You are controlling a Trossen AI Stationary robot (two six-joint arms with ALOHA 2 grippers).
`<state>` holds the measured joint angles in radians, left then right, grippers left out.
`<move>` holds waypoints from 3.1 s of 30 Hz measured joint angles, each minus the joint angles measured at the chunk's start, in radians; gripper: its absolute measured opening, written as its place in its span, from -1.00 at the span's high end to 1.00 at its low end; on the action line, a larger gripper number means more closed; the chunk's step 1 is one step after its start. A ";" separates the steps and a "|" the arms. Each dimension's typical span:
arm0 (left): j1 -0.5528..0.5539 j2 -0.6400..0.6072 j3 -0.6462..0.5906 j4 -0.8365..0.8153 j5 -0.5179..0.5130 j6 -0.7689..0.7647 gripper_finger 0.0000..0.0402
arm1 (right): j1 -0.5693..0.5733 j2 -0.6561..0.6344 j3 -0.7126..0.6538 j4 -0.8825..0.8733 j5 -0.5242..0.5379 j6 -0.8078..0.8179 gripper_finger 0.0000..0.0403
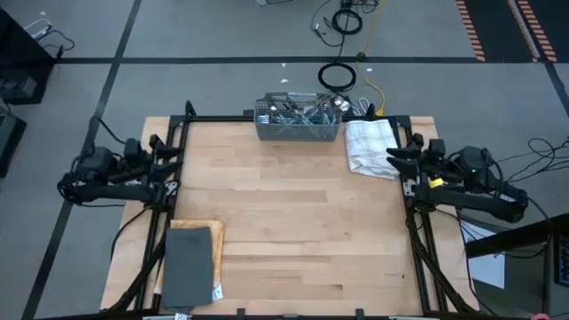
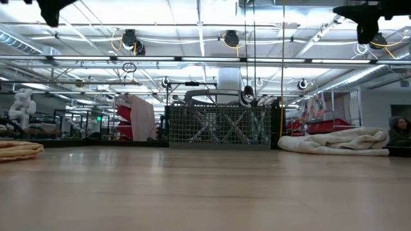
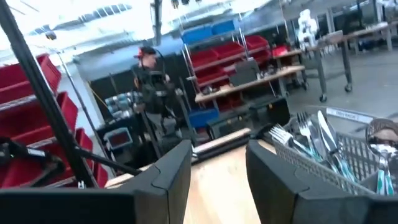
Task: Sort silverware
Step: Return to Home Position
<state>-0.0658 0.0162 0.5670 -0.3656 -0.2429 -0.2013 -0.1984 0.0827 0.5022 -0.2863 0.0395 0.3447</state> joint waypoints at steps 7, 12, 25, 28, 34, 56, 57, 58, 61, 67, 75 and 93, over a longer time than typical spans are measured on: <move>0.000 -0.014 -0.122 0.068 -0.008 -0.104 -0.11 | 0.004 -0.078 -0.050 0.008 -0.046 -0.024 0.31; 0.000 -0.015 -0.195 0.133 0.075 -0.169 -0.11 | 0.005 -0.079 -0.203 0.196 -0.070 0.012 0.31; 0.000 -0.016 -0.427 0.224 0.112 -0.277 -0.11 | 0.106 -0.074 -0.488 0.560 -0.083 0.012 0.31; 0.000 -0.016 -0.493 0.283 0.089 -0.287 -0.11 | 0.121 -0.074 -0.488 0.542 -0.092 -0.006 0.31; 0.000 -0.011 -0.560 0.408 0.098 -0.178 -0.11 | 0.130 -0.074 -0.488 0.464 -0.094 -0.001 0.31; 0.000 -0.010 -0.561 0.410 0.059 -0.156 -0.11 | 0.129 -0.067 -0.488 0.414 -0.091 0.033 0.31; 0.000 -0.010 -0.561 0.410 0.059 -0.156 -0.11 | 0.129 -0.067 -0.488 0.414 -0.092 0.033 0.31; 0.000 -0.010 -0.561 0.410 0.058 -0.156 -0.11 | 0.129 -0.067 -0.488 0.414 -0.092 0.033 0.31; 0.000 -0.010 -0.561 0.410 0.058 -0.157 -0.11 | 0.129 -0.067 -0.488 0.414 -0.092 0.033 0.31; 0.000 -0.010 -0.561 0.410 0.057 -0.157 -0.11 | 0.129 -0.067 -0.488 0.414 -0.092 0.033 0.31; 0.000 -0.010 -0.561 0.410 0.056 -0.157 -0.11 | 0.129 -0.067 -0.488 0.414 -0.093 0.033 0.31; 0.000 -0.010 -0.562 0.410 0.056 -0.157 -0.11 | 0.129 -0.067 -0.488 0.414 -0.093 0.033 0.31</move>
<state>-0.0658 0.0067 0.0051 0.0444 -0.1871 -0.3586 -0.0692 0.0158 0.0143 0.1276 -0.0532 0.3775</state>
